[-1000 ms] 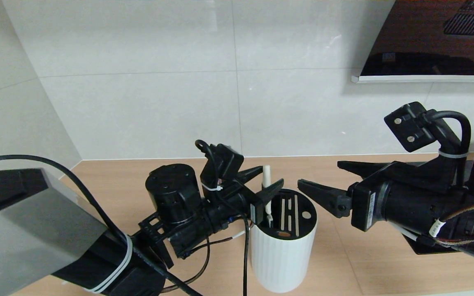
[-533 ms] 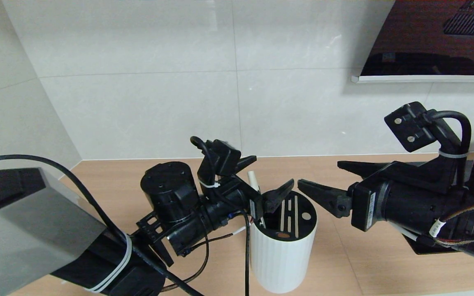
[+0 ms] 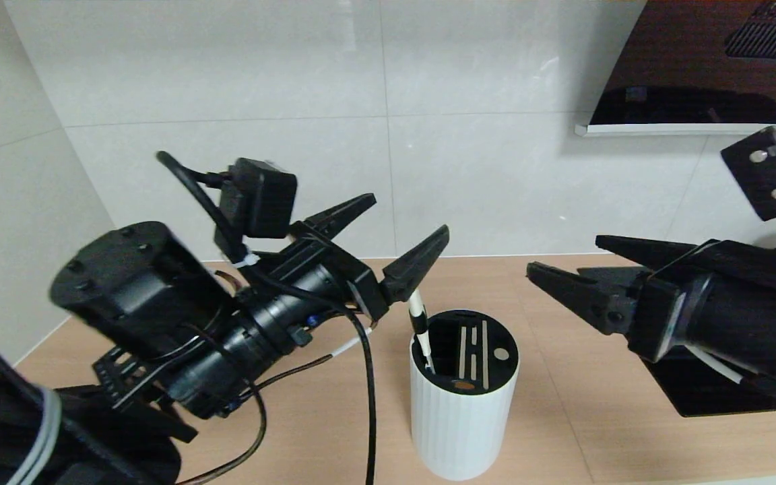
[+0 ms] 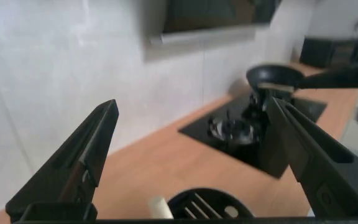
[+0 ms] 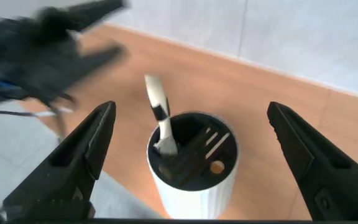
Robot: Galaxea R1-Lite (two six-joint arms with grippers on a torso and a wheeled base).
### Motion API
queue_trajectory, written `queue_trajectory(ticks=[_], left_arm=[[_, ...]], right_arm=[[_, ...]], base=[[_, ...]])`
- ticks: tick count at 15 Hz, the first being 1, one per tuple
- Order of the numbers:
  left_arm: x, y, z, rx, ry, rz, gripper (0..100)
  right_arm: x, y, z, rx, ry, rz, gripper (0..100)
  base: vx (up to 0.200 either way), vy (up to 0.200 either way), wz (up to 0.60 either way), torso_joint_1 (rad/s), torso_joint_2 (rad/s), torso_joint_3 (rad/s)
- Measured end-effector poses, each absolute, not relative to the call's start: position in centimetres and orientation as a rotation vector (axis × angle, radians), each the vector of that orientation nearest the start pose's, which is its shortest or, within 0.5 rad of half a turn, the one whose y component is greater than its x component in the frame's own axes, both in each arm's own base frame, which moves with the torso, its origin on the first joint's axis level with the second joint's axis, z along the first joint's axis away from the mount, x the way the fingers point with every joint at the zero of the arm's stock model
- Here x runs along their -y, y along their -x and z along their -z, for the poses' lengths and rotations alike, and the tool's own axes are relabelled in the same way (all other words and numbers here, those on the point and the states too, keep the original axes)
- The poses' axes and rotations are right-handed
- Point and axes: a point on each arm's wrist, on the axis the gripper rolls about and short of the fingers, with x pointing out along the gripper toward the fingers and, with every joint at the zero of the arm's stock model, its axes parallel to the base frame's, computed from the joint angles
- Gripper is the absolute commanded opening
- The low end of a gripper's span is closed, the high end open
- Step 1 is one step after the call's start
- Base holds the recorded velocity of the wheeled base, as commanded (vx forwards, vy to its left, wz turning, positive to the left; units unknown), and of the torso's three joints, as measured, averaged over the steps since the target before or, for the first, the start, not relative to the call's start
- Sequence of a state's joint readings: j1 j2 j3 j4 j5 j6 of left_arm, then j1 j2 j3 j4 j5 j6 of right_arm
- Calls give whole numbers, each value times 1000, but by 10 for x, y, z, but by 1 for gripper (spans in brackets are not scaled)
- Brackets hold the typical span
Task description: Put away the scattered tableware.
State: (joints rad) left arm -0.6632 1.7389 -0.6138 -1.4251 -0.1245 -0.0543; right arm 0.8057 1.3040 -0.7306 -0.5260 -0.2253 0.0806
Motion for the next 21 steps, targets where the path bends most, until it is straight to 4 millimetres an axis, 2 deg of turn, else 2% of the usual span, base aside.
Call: queue_trajectory(ticks=[3,6,11,13,16,19,21], left_arm=[[134,-209,-200,255,128,682,100],[85,-178,-207,284,118,557,100],[33,-90,-200,253,130,451,100],[17,-50,-186,197,136,423,100],[5,0,-158,130,148,400,100],[7,31,-147,249,106,404,100],[6,35,-136,319,8,296,100]], right_arm=[[-110,-133,-263,15,-71,-462,100],[-61,-111,-252,30,-68,-288,100],[-9,-36,-220,2,-53,-151,100],[2,-10,-206,15,-58,-112,100],[13,21,-187,46,-65,-87,100],[15,41,-171,82,-73,-33,100],[14,46,-167,110,-77,25,100]], base=[[0,0,0,0,0,0],[0,0,0,0,0,0],[0,0,0,0,0,0],[0,0,0,0,0,0],[0,0,0,0,0,0],[0,0,0,0,0,0],[0,0,0,0,0,0]])
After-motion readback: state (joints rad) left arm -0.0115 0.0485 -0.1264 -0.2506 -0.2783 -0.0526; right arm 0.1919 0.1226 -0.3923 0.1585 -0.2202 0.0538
